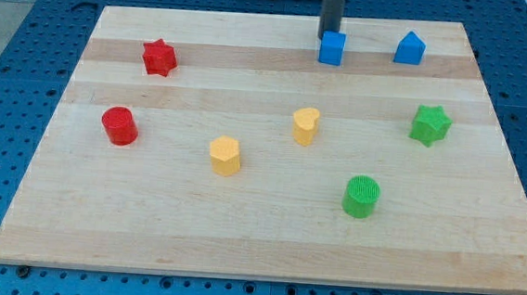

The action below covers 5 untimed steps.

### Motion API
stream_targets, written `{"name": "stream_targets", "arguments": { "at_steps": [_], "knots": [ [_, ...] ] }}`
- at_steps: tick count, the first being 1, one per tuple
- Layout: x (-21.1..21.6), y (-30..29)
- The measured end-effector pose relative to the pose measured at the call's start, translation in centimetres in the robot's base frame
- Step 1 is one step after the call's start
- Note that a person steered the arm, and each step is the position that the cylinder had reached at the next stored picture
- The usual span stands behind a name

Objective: Push the blue cube upwards

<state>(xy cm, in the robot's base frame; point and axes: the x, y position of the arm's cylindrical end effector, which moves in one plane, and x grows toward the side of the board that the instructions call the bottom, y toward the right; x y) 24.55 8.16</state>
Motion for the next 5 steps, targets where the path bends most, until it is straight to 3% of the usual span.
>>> {"name": "stream_targets", "arguments": {
  "at_steps": [2,3,4,5],
  "knots": [
    [7.7,0.7],
    [4.0,-0.3],
    [4.2,-5.5],
    [8.7,-9.0]
  ]
}}
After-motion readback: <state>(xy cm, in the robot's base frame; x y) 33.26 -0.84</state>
